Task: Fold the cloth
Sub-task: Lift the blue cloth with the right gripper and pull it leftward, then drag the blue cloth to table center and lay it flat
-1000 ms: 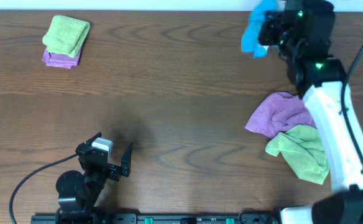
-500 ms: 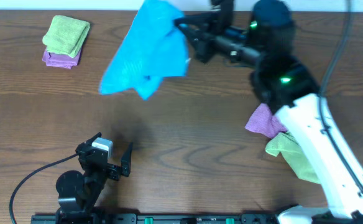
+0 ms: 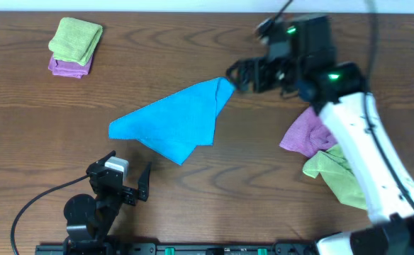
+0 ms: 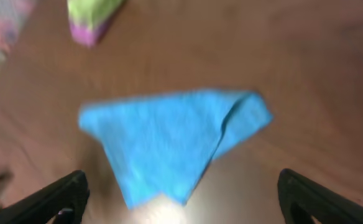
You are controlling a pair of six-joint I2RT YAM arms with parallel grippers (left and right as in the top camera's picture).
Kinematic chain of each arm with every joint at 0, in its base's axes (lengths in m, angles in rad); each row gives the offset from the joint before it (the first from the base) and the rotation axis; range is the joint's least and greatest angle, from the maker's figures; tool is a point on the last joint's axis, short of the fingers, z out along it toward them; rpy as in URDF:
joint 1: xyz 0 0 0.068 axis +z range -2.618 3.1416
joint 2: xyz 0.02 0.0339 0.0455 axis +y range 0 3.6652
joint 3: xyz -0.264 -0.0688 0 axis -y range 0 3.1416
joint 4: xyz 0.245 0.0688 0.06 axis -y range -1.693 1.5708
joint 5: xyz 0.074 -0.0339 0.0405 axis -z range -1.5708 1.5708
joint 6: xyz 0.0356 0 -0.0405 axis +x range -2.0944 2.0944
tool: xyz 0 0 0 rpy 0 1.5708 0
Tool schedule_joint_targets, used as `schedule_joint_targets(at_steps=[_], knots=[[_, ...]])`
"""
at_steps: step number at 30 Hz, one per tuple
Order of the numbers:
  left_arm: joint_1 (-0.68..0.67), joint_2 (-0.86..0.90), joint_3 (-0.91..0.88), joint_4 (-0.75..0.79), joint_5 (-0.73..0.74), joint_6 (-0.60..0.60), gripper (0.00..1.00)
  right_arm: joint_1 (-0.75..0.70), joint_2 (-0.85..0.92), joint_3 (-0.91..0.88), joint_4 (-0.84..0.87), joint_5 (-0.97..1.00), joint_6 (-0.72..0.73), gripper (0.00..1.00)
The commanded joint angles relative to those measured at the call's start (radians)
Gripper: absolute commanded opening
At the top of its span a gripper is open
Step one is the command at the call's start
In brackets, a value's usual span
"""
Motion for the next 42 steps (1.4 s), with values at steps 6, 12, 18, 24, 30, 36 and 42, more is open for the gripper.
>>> schedule_joint_targets(at_steps=[6, 12, 18, 24, 30, 36, 42], knots=[[-0.003, -0.006, -0.018, -0.014, 0.003, 0.015, 0.95, 0.116, 0.219, -0.054, -0.164, 0.003, -0.116, 0.76], [-0.003, -0.006, -0.018, -0.014, 0.003, 0.014, 0.96, 0.172, 0.362, -0.054, -0.237, 0.003, -0.117, 0.7], [-0.003, -0.006, -0.018, -0.014, 0.003, 0.015, 0.95, 0.226, 0.427, -0.054, -0.188, 0.026, -0.116, 0.65], [-0.003, -0.006, -0.018, -0.014, 0.003, 0.015, 0.95, 0.24, 0.455, -0.054, -0.102, 0.083, -0.113, 0.6], [-0.003, -0.006, -0.018, -0.014, 0.003, 0.015, 0.95, 0.242, 0.471, -0.054, -0.036, 0.124, -0.113, 0.54], [-0.003, -0.006, -0.018, -0.014, 0.003, 0.014, 0.95, 0.254, 0.49, -0.055, -0.005, 0.155, -0.113, 0.52], [-0.003, -0.006, -0.018, -0.014, 0.003, 0.014, 0.95, 0.281, 0.505, -0.054, 0.019, 0.187, -0.113, 0.48]])
